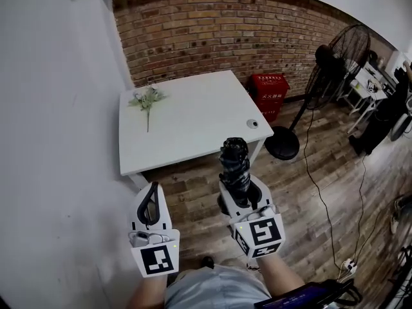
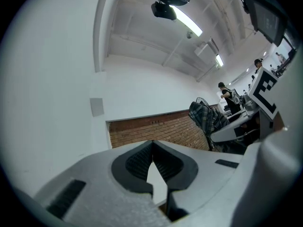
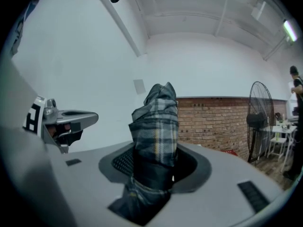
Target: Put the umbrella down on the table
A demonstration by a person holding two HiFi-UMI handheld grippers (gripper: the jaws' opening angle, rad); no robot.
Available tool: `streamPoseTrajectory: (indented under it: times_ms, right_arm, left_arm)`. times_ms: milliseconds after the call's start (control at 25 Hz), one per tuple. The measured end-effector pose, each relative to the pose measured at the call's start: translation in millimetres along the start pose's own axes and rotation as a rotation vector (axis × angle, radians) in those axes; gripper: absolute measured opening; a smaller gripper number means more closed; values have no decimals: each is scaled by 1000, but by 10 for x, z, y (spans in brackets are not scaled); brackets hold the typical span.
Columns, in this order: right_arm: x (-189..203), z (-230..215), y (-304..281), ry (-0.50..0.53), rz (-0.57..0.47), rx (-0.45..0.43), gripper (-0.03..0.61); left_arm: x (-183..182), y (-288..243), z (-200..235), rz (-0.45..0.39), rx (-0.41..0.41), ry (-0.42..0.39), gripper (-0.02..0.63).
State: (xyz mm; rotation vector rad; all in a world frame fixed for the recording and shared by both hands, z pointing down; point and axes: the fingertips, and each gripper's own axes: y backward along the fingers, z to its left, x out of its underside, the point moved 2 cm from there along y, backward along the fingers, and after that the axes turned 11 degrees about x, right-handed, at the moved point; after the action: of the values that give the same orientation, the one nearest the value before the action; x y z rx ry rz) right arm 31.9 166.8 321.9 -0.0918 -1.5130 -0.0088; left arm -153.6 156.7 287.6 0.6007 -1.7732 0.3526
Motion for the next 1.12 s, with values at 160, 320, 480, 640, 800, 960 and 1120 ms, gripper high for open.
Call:
streamPoseTrajectory:
  times_ms: [160,320,480,640,800,960,1120]
  right_arm:
    - [48,-90,-82,-1,-2,23,195]
    - [132,-179,-157,-7,7,34,195]
    - [207,-282,-328,-17,27,42,195]
    - [240,-352,-579,-15,29,34,195]
    - [313,-498,-926,-14,38,28,195]
    - [365,-707,-1351,-28,60,17,195]
    - [422,-968,-1827,-41,86,-1,195]
  left_arm:
    - [100,-123,-19,0,17,2,9]
    - [192,-255,-77,15,37,-3,9]
    - [286,-446,-102,35,53,-1,9]
    - [406,-684,-27,57,50,2,9]
    - [565,-1034,29,80,51,-3,9]
    - [708,-1479,82,124,54,5,9]
    - [783,-1991,118,148,51,2,9]
